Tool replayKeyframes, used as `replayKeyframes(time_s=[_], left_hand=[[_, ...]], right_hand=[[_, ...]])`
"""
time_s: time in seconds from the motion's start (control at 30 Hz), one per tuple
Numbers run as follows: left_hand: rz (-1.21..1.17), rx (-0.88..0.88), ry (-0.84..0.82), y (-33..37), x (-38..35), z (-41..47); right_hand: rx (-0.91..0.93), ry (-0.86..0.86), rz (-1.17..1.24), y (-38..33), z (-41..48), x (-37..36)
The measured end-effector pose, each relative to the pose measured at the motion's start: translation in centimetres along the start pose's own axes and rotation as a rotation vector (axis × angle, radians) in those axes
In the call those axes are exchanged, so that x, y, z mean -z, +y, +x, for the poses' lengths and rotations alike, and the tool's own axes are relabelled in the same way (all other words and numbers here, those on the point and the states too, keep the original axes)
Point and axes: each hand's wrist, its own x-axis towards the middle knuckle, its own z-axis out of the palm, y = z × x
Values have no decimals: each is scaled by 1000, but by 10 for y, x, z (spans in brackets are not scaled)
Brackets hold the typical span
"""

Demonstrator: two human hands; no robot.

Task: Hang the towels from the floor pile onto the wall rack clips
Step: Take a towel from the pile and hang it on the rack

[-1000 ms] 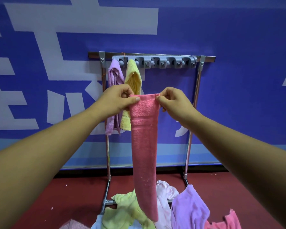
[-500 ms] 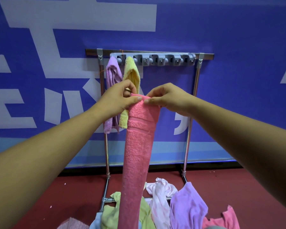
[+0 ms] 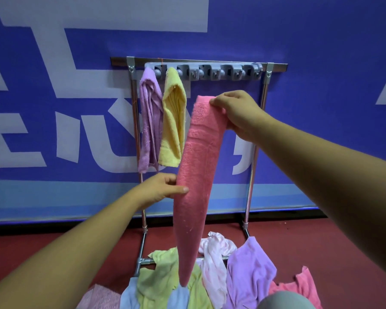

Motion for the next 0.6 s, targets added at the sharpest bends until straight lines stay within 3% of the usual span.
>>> replayKeyframes(time_s=[0.17,0.27,0.37,0.47,0.53,0.6], left_hand=[[-288,-32,37,-14,9,-2],[-440,-91,80,-8,29,2],[-485,-125,86,14,38,6],[-452,-113,60,38,38,8],[-441,-91,15,48,36,9],[-412,-74,-44,55,31,12]], right_hand=[[-162,295,-93,29,10,27],[-306,344,-318,71,5,38],[-479,154,-528,118,-12,34],[-615,-95,-579,141,-26,19],[-577,-216,-641,140,-29,9],[-412,-267,-547,130,-26,-1]])
